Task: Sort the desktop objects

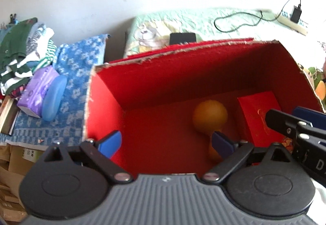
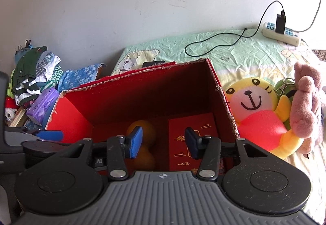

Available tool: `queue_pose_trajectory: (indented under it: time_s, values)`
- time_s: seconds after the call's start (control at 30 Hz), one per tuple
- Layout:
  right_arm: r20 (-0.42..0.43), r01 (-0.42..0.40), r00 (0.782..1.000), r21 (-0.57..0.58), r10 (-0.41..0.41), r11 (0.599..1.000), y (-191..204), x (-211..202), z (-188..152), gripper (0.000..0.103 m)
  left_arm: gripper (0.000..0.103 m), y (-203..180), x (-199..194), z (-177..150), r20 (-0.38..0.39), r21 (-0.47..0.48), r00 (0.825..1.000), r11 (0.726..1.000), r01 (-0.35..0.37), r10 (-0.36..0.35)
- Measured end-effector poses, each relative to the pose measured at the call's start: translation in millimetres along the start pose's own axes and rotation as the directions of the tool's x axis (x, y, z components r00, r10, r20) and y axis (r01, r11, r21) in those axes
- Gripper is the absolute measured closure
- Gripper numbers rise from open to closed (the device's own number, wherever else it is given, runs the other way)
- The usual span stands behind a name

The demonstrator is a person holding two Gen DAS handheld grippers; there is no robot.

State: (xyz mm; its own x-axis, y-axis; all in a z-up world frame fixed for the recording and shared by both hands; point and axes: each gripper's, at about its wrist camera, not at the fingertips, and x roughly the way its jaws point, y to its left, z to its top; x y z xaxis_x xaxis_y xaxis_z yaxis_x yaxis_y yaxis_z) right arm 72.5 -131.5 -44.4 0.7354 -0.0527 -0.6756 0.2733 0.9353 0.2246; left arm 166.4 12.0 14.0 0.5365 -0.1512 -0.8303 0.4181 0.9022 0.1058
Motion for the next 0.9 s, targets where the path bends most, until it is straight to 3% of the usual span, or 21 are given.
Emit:
queue_pose_trajectory:
  time_s: [0.17,0.9]
  values:
    - [0.014,0.008,1.000,-0.018,-0.007,1.000,4,-1,-3,0.054,0.004,7,-7,-3,0.023,-0.024,0.999,0.999,-0.023,0.024]
    - [-0.008,-0.182,0.983,-0.081,0.182,0.980,-17,-30,-2,0.054,0.004,-15,-54,-23,0.039,-0.162,0.981,0.970,-0.180,0.188]
